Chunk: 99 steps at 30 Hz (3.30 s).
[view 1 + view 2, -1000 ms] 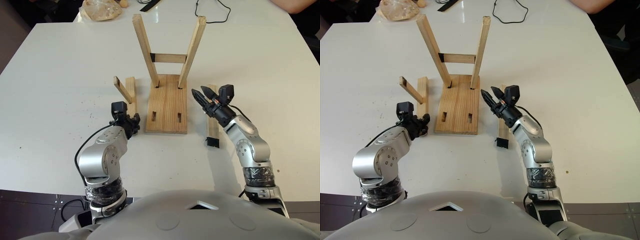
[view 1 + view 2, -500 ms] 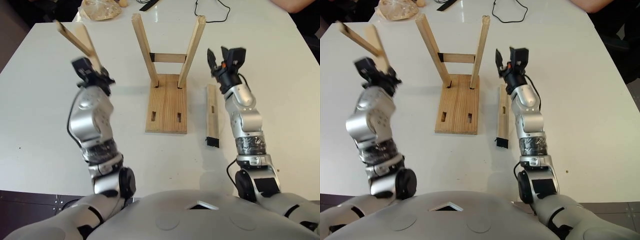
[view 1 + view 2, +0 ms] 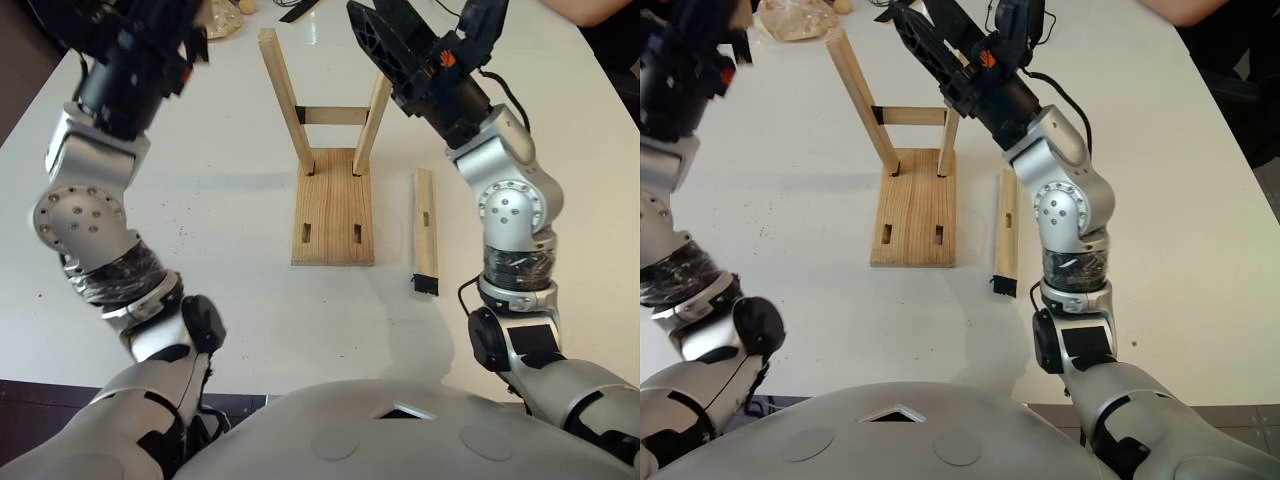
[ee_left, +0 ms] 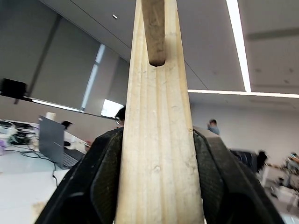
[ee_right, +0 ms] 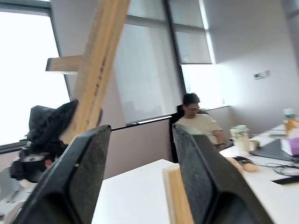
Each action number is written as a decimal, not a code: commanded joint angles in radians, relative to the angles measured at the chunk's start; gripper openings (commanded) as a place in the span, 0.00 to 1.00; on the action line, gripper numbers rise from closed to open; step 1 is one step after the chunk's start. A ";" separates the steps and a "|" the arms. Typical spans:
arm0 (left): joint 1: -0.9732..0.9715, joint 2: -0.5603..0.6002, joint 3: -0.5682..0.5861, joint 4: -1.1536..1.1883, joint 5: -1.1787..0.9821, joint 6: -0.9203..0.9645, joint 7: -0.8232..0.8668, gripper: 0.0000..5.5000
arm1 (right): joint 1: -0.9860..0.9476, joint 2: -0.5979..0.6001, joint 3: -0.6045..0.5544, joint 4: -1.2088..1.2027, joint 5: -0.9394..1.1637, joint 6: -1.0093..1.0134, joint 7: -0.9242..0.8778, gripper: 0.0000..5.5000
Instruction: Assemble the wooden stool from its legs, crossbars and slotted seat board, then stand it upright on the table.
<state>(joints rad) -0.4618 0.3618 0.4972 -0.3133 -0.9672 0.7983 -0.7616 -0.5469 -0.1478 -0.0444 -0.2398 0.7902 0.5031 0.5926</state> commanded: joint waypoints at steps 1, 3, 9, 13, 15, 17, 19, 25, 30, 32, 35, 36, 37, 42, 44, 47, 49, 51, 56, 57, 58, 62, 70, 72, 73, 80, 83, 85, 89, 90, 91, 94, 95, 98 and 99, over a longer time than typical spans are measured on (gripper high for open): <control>0.101 0.147 -0.183 -0.075 0.012 -0.012 -0.290 0.37 | 0.009 -0.127 -0.094 -0.090 0.272 0.181 0.113 0.55; 0.112 0.177 -0.219 -0.077 0.026 -0.036 -0.344 0.37 | 0.011 -0.172 -0.098 -0.094 0.313 0.233 0.124 0.61; 0.106 0.208 -0.292 -0.065 0.036 -0.075 -0.402 0.37 | 0.021 -0.272 -0.068 -0.128 0.360 0.315 0.197 0.61; 0.129 0.230 -0.324 -0.078 0.045 -0.087 -0.415 0.37 | 0.016 -0.279 -0.053 -0.125 0.350 0.314 0.219 0.61; 0.134 0.239 -0.333 -0.079 0.046 -0.089 -0.419 0.37 | 0.018 -0.277 -0.051 -0.128 0.349 0.309 0.218 0.61; 0.137 0.245 -0.336 -0.075 0.043 -0.090 -0.419 0.37 | 0.023 -0.276 -0.050 -0.133 0.349 0.305 0.217 0.61; 0.138 0.252 -0.340 -0.071 0.044 -0.090 -0.420 0.37 | 0.030 -0.276 -0.051 -0.139 0.349 0.301 0.215 0.61; 0.140 0.267 -0.345 -0.054 0.045 -0.089 -0.422 0.37 | 0.043 -0.271 -0.064 -0.148 0.359 0.295 0.197 0.48; 0.140 0.282 -0.357 -0.047 0.050 -0.090 -0.434 0.37 | 0.047 -0.272 -0.068 -0.155 0.363 0.294 0.191 0.42; 0.139 0.290 -0.364 -0.043 0.057 -0.093 -0.441 0.37 | 0.048 -0.272 -0.070 -0.155 0.363 0.294 0.191 0.38; 0.138 0.298 -0.370 -0.037 0.060 -0.098 -0.448 0.37 | 0.048 -0.273 -0.072 -0.153 0.366 0.291 0.192 0.38; 0.137 0.301 -0.374 -0.035 0.061 -0.101 -0.452 0.37 | 0.049 -0.272 -0.073 -0.155 0.367 0.290 0.190 0.38; 0.137 0.304 -0.377 -0.034 0.063 -0.104 -0.454 0.37 | 0.050 -0.271 -0.074 -0.156 0.369 0.289 0.190 0.38; 0.110 0.311 -0.391 0.004 0.103 -0.128 -0.427 0.37 | 0.058 -0.272 -0.071 -0.159 0.357 0.283 0.188 0.38; 0.092 0.305 -0.393 0.026 0.112 -0.129 -0.398 0.45 | 0.062 -0.271 -0.068 -0.159 0.345 0.279 0.184 0.38; 0.090 0.306 -0.406 0.035 0.127 -0.127 -0.387 0.54 | 0.069 -0.270 -0.054 -0.153 0.310 0.264 0.180 0.37; 0.108 0.302 -0.416 0.069 0.181 -0.167 -0.372 0.60 | 0.078 -0.268 -0.043 -0.153 0.276 0.249 0.173 0.37; 0.148 0.314 -0.433 0.148 0.265 -0.224 -0.365 0.60 | 0.092 -0.271 -0.023 -0.134 0.208 0.218 0.171 0.37; 0.264 0.376 -0.473 0.479 0.540 -0.452 -0.325 0.60 | 0.147 -0.313 0.046 -0.076 0.004 0.101 0.223 0.37; 0.275 0.371 -0.451 0.518 0.556 -0.472 -0.299 0.60 | 0.158 -0.321 0.052 -0.072 -0.020 0.087 0.233 0.37; 0.283 0.360 -0.426 0.540 0.559 -0.484 -0.274 0.60 | 0.167 -0.331 0.062 -0.067 -0.047 0.070 0.246 0.37; 0.300 0.268 -0.290 0.559 0.532 -0.508 -0.085 0.60 | 0.212 -0.412 0.137 -0.041 -0.211 -0.047 0.348 0.37; 0.270 -0.104 -0.008 0.388 0.339 -0.431 0.543 0.60 | 0.252 -0.497 0.151 -0.019 -0.235 -0.087 0.513 0.37; 0.257 -0.165 0.026 0.379 0.316 -0.446 0.641 0.60 | 0.247 -0.505 0.154 -0.011 -0.236 -0.087 0.535 0.37; 0.246 -0.186 0.041 0.385 0.315 -0.454 0.685 0.60 | 0.247 -0.509 0.154 -0.011 -0.234 -0.087 0.544 0.37; 0.241 -0.225 0.067 0.415 0.367 -0.545 0.799 0.60 | 0.235 -0.542 0.157 0.013 -0.235 -0.086 0.594 0.37; 0.238 -0.223 0.062 0.434 0.381 -0.570 0.804 0.60 | 0.240 -0.548 0.161 0.028 -0.242 -0.091 0.604 0.37; 0.238 -0.222 0.056 0.439 0.387 -0.580 0.803 0.60 | 0.239 -0.546 0.164 0.030 -0.244 -0.089 0.604 0.37; 0.243 -0.226 0.037 0.443 0.399 -0.589 0.794 0.60 | 0.232 -0.537 0.206 0.112 -0.332 -0.141 0.582 0.37; 0.242 -0.227 0.033 0.445 0.400 -0.590 0.791 0.60 | 0.229 -0.532 0.218 0.134 -0.350 -0.154 0.576 0.37; 0.242 -0.228 0.029 0.446 0.401 -0.592 0.791 0.60 | 0.227 -0.527 0.230 0.150 -0.360 -0.161 0.575 0.37; 0.235 -0.233 0.017 0.457 0.403 -0.602 0.788 0.60 | 0.241 -0.522 0.284 0.186 -0.405 -0.193 0.586 0.37; 0.232 -0.239 0.016 0.461 0.401 -0.604 0.791 0.60 | 0.247 -0.520 0.300 0.198 -0.414 -0.202 0.588 0.37; 0.228 -0.264 -0.004 0.460 0.407 -0.609 0.793 0.60 | 0.263 -0.504 0.345 0.241 -0.436 -0.213 0.577 0.37; 0.227 -0.272 -0.012 0.460 0.411 -0.611 0.792 0.60 | 0.268 -0.499 0.356 0.256 -0.446 -0.218 0.570 0.37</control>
<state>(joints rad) -0.2195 0.1094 0.5100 0.1417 -0.5654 0.1910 0.0272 -0.3539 -0.6481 0.2142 -0.0786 0.4799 0.2428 1.1877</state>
